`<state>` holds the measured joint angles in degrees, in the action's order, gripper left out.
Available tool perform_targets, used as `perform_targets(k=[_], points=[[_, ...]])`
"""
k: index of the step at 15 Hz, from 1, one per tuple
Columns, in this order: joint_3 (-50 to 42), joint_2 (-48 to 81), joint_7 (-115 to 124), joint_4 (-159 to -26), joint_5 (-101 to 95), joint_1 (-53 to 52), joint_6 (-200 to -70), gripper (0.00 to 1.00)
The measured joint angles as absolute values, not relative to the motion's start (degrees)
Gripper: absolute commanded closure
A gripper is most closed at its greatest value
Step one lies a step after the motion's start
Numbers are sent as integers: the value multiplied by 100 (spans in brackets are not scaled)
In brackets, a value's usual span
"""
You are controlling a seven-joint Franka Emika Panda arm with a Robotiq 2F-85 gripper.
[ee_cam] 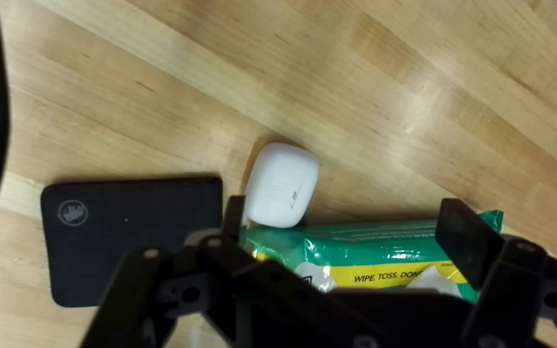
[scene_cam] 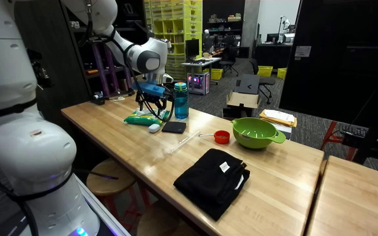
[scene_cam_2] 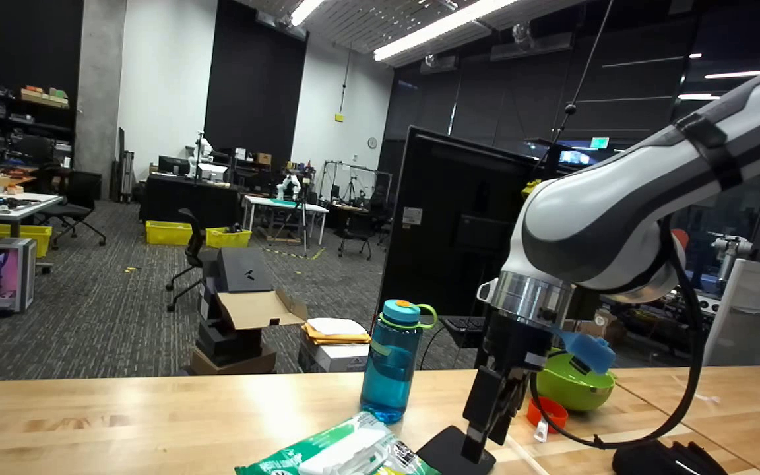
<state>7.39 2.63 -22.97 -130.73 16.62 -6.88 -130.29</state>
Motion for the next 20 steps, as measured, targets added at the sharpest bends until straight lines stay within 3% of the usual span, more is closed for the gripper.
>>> perform_targets(k=[20], points=[[748,694,-2592,-12866,704,-662,-13430,0]])
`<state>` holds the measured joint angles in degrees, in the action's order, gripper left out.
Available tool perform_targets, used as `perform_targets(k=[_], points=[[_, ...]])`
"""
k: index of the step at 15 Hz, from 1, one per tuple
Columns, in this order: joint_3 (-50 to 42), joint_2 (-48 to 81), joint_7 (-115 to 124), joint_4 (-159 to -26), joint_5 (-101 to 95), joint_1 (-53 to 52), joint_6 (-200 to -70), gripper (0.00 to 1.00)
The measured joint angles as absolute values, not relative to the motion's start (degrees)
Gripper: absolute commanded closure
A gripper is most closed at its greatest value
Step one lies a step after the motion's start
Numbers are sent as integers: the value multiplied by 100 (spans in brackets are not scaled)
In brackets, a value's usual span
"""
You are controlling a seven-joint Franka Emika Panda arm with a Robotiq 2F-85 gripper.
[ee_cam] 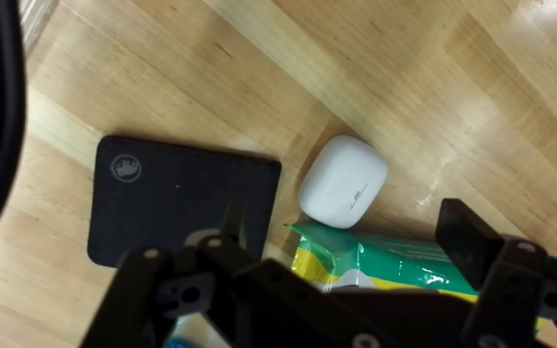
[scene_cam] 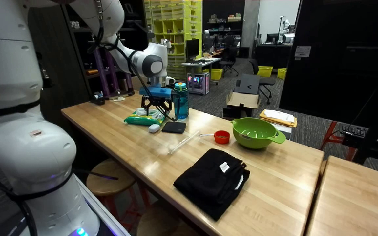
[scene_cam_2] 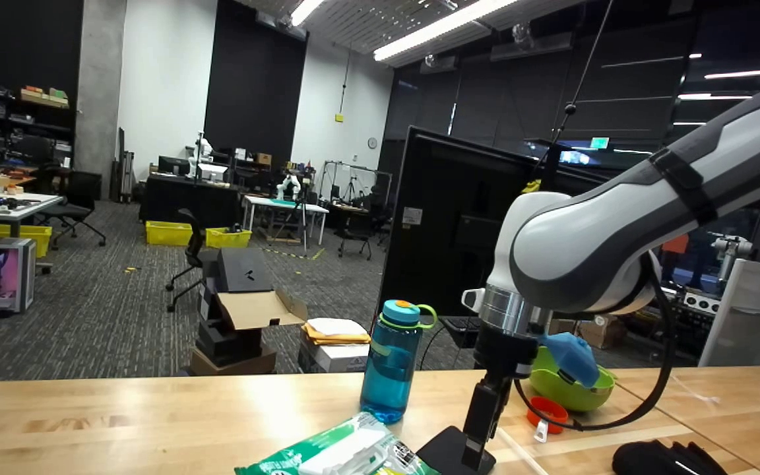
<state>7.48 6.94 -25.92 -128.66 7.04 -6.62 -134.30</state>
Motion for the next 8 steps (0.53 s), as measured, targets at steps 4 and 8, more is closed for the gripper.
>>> perform_targets(k=[4,8], points=[[765,849,-2660,-12639,510,-662,-13465,0],[862,1204,-2667,-12197,508,-670,-13463,0]])
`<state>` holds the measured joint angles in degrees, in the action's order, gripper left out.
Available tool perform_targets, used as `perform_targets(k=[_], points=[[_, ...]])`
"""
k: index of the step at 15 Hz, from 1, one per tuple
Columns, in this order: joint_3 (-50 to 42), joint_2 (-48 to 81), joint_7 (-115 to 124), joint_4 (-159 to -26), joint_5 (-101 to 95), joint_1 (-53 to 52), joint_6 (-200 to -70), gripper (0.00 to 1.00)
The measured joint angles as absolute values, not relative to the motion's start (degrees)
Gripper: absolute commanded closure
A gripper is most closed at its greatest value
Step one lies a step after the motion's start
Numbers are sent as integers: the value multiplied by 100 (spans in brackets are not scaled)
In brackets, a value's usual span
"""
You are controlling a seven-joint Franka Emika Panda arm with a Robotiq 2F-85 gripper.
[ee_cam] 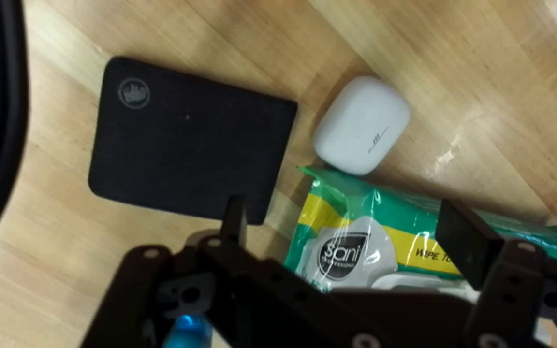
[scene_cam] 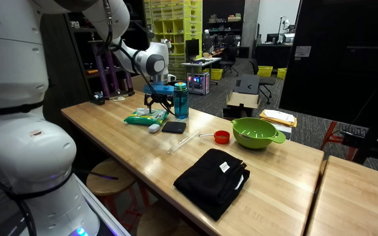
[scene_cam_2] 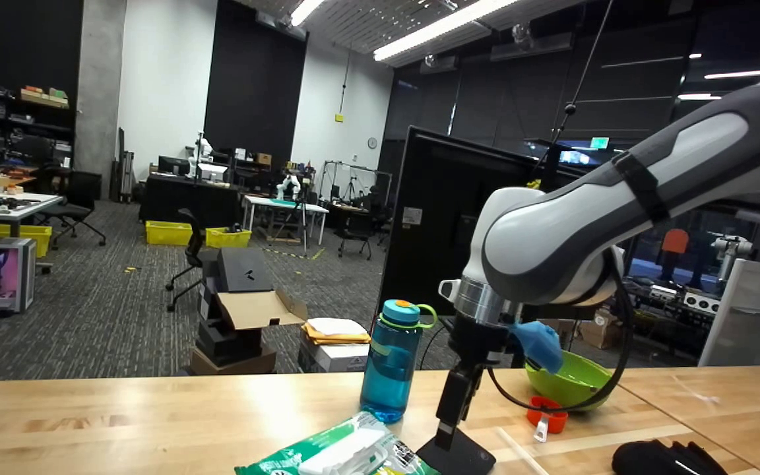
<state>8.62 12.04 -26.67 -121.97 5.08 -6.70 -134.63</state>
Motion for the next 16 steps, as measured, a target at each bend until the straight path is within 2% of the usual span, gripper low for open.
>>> perform_targets(k=[6,16], points=[[1107,2200,-2655,-11032,508,-737,-13435,0],[1110,2314,-2655,-10889,508,-738,-13396,0]])
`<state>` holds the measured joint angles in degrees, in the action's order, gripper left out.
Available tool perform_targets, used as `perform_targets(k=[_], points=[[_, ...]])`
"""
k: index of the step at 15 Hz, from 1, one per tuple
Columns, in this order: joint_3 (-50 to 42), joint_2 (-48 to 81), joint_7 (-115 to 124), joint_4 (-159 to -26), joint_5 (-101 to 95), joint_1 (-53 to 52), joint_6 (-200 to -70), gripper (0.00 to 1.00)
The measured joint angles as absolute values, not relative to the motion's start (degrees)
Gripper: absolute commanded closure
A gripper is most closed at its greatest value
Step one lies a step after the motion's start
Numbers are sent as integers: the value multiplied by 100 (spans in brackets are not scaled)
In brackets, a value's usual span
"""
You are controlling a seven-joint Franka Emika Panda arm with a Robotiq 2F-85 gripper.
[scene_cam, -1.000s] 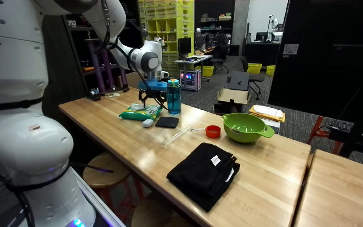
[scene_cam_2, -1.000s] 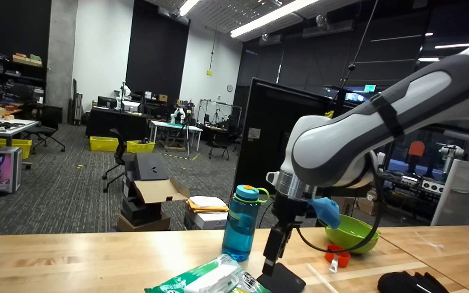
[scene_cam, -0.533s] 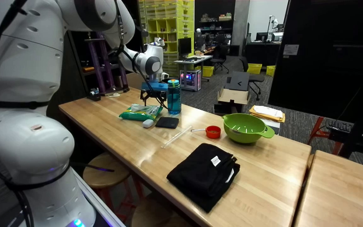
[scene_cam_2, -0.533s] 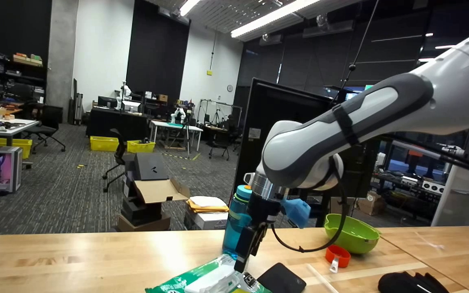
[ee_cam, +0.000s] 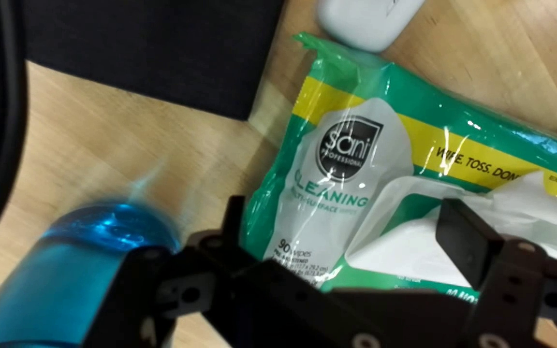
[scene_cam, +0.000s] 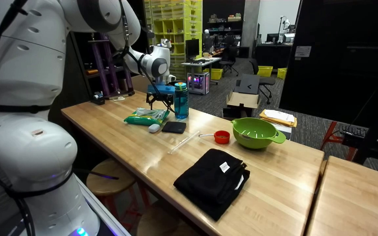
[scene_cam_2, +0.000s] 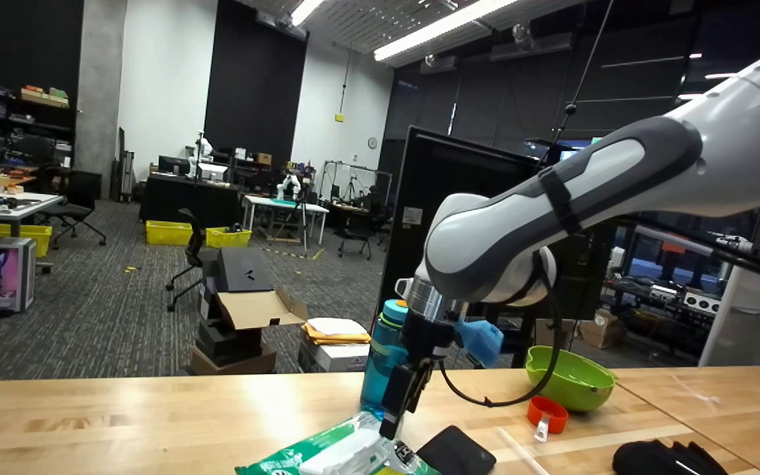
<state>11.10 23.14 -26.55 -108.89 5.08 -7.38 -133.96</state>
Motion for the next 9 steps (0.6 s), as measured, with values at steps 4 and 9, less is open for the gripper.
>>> perform_targets(k=[4,9], points=[[1120,2323,-2655,-10893,508,-734,-13398,0],[1279,2374,-2599,-10892,510,-752,-13425,0]])
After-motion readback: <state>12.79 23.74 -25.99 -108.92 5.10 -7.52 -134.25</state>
